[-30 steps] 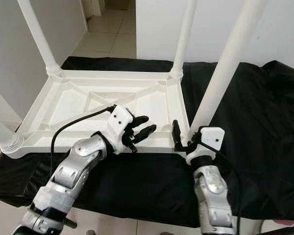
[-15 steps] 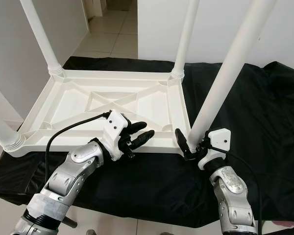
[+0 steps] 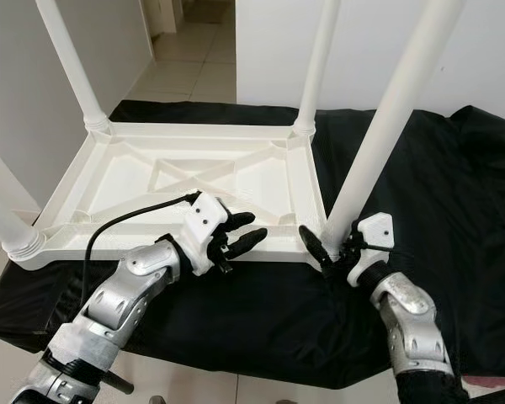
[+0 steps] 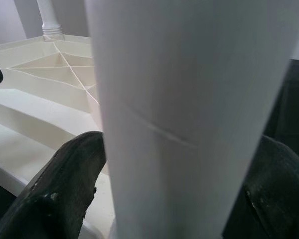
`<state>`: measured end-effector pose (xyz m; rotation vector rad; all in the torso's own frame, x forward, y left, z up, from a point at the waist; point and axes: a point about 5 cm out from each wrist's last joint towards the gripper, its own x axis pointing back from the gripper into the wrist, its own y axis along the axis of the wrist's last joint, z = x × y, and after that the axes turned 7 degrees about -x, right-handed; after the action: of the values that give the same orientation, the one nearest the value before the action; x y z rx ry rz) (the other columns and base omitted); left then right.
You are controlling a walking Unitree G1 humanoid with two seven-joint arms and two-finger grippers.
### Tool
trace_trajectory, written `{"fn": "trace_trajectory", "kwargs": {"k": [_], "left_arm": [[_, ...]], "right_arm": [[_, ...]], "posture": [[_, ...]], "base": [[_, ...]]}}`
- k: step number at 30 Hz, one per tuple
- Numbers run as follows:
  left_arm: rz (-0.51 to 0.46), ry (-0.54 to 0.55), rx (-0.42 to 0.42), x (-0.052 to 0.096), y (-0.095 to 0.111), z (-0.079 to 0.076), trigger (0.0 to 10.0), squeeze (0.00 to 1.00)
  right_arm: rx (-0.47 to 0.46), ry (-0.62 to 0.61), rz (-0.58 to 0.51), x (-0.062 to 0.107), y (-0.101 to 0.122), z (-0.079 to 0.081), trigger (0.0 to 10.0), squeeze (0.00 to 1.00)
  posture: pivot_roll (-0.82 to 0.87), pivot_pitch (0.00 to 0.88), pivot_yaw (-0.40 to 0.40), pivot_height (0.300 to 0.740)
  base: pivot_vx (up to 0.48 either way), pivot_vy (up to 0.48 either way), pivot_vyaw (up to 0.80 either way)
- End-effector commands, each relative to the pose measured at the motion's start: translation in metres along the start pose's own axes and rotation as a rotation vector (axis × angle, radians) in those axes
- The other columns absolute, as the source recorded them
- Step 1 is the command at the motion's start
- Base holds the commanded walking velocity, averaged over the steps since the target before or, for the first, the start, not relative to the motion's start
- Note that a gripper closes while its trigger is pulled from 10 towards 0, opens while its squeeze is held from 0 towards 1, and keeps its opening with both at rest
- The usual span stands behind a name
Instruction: Building children table
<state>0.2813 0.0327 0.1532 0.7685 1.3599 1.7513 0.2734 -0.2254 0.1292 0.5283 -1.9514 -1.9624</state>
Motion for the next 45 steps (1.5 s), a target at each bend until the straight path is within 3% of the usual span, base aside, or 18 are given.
{"fn": "trace_trajectory", "kwargs": {"k": [1,2,3,12,18,19,25,27,33,36,39,42,45], "left_arm": [[-0.007,0.001,0.001,-0.002,0.001,0.0,10.0,0.0],[-0.007,0.006,0.004,-0.003,0.0,0.0,10.0,0.0],[0.0,0.008,-0.001,-0.003,-0.001,-0.001,10.0,0.0],[0.011,0.017,-0.025,-0.007,-0.003,-0.001,10.0,0.0],[0.016,0.017,-0.024,-0.01,-0.002,-0.004,10.0,0.0],[0.019,0.021,-0.018,-0.009,-0.003,-0.005,10.0,0.0],[0.023,0.035,-0.011,-0.009,-0.004,-0.006,10.0,0.0],[0.032,0.022,-0.017,-0.01,-0.007,-0.007,10.0,0.0],[0.048,0.02,-0.037,-0.015,-0.01,-0.01,10.0,0.0],[0.067,0.031,-0.054,-0.016,-0.013,-0.013,10.0,0.0],[0.067,0.031,-0.054,-0.016,-0.013,-0.013,10.0,0.0],[0.05,0.059,-0.002,-0.016,-0.014,-0.018,10.0,0.0],[0.062,0.076,0.035,-0.016,-0.017,-0.02,10.0,0.0]], "right_arm": [[0.002,0.021,0.005,0.001,0.0,-0.003,6.0,0.0],[0.002,0.027,0.006,0.001,0.001,-0.004,0.5,0.0],[0.002,0.028,0.007,0.0,0.001,-0.005,0.0,0.0],[-0.013,-0.006,0.002,0.004,-0.004,-0.009,0.0,0.0],[-0.036,-0.017,-0.003,0.01,-0.008,-0.002,0.0,0.0],[-0.048,-0.03,-0.012,0.011,-0.009,-0.001,10.0,0.0],[-0.086,-0.105,-0.056,0.01,-0.006,0.008,10.0,0.0],[-0.088,-0.196,-0.076,0.007,-0.006,0.009,10.0,0.0],[-0.052,-0.321,-0.061,0.004,-0.008,0.012,10.0,0.0],[-0.091,-0.498,-0.05,0.003,-0.013,0.016,10.0,0.0],[-0.091,-0.498,-0.05,0.003,-0.013,0.016,10.0,0.0],[-0.194,-0.802,-0.05,0.002,-0.025,0.03,10.0,0.0],[-0.234,-0.882,-0.043,-0.002,-0.029,0.042,10.0,0.0]], "posture": [[-0.13,0.0,0.005,0.74],[-0.13,0.0,0.001,0.74],[-0.13,0.0,0.001,0.74],[-0.14,0.0,0.01,0.74],[-0.14,0.0,0.008,0.74],[-0.13,0.0,0.006,0.74],[-0.13,0.0,-0.006,0.74],[-0.14,0.0,-0.006,0.74],[-0.15,0.0,0.005,0.74],[-0.15,0.0,-0.002,0.74],[-0.15,0.0,-0.002,0.74],[-0.14,0.0,-0.027,0.74],[-0.14,0.0,-0.025,0.74]], "base": [[0.0,0.0,0.0],[0.0,0.0,0.0],[0.0,0.0,0.0],[0.0,0.0,0.0],[0.0,0.0,0.0],[0.0,0.0,0.0],[0.0,0.0,0.0],[0.0,0.0,0.0],[0.0,0.0,0.0],[0.0,0.0,0.0],[0.0,0.0,0.0],[0.0,0.0,0.0],[0.0,0.0,0.0]]}}
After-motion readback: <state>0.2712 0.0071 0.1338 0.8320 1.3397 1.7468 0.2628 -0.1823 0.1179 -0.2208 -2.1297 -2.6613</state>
